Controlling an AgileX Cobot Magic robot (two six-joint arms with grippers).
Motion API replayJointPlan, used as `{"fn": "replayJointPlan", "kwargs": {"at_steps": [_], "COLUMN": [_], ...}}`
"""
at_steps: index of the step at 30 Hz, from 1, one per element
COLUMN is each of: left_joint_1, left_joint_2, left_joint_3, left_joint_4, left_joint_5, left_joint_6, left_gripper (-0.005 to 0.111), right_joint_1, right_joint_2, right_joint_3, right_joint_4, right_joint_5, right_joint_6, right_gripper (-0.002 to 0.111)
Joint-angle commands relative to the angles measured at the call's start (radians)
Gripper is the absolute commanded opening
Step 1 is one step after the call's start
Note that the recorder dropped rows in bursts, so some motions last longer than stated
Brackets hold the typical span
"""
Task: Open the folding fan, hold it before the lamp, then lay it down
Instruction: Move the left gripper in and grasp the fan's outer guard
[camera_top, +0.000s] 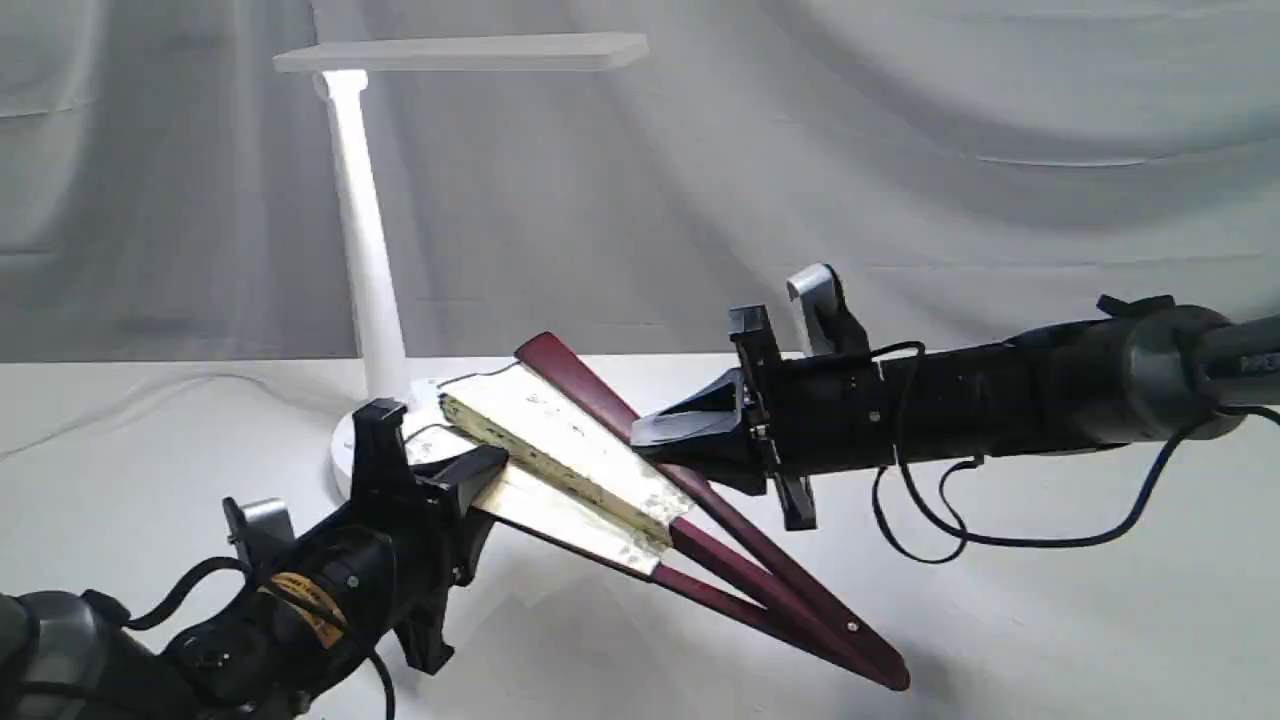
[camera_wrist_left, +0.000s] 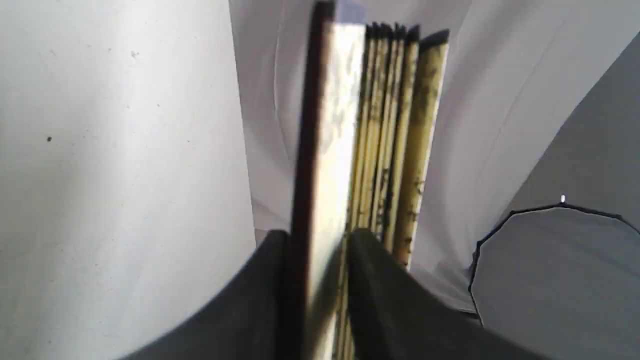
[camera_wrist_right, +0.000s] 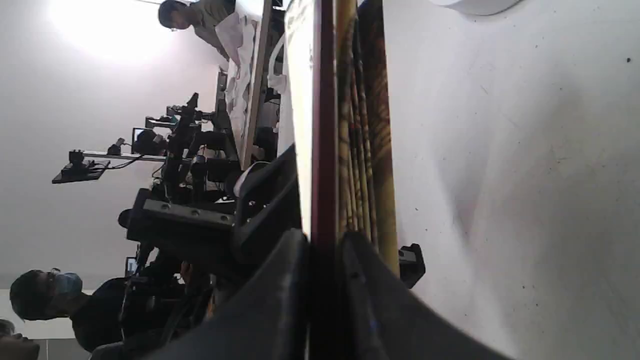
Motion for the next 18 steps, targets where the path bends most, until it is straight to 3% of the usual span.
{"fn": "replayJointPlan", "kwargs": {"at_steps": [1,4,8,18], "left_joint_1": [-0.003,-0.003,-0.003,-0.003], "left_joint_2": [0.003,0.003,0.003,0.003], "left_joint_3": [-0.003,-0.003,-0.001,-0.001], "left_joint_4": [0.008,0.008,0.021,0.038], "left_joint_5": [-0.052,-0.061,-0.050,-0.069], "left_joint_6": [0.002,0.002,0.002,0.004], "left_gripper": [0.021,0.020,0.001,0.000], "right_joint_1": [0.001,0.001,0.001,0.001], "right_joint_2": [-0.017,-0.017,-0.017,-0.017], "right_joint_3": [0.008,0.008,0.008,0.008], "right_joint_4": [0.003,0.003,0.003,-0.016], "right_joint_5": [0.014,0.014,0.014,0.014], "right_joint_6": [0.000,0.000,0.000,0.002], "right_gripper": [0.000,0.000,0.000,0.000]}}
